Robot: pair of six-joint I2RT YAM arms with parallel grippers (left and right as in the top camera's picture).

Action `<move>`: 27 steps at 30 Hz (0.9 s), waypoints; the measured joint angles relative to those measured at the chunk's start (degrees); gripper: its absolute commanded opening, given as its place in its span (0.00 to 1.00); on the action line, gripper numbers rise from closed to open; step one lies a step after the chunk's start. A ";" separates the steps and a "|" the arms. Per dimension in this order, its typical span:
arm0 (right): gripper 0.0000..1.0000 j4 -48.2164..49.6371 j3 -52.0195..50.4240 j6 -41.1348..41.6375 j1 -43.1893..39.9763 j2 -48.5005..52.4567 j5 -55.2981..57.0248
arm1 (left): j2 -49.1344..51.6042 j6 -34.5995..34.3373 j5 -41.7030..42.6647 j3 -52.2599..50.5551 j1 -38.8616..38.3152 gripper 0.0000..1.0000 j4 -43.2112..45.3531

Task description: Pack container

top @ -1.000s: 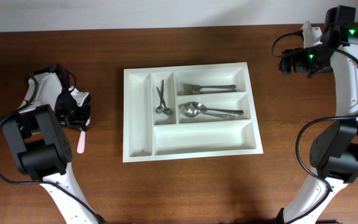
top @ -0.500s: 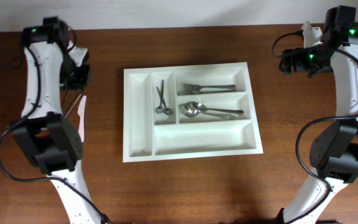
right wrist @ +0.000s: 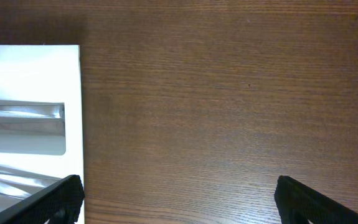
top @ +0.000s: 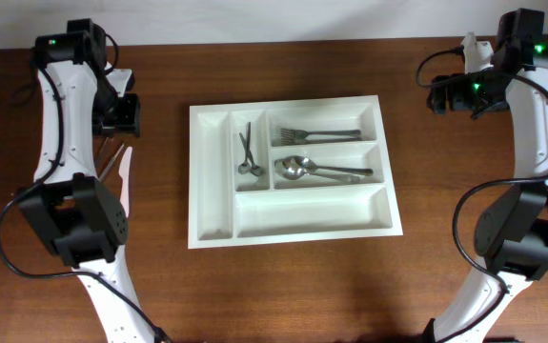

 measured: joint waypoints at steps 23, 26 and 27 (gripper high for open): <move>0.99 0.00 0.00 0.02 0.00 0.00 0.00 | 0.00 0.26 -1.81 -24.09 5.79 0.54 13.81; 0.99 0.02 0.00 -0.02 0.00 0.00 0.00 | 0.00 0.26 -1.81 -25.83 5.51 0.54 15.58; 0.99 0.00 0.00 0.02 0.00 0.00 0.00 | 0.00 0.26 -1.81 -26.69 5.40 0.54 16.33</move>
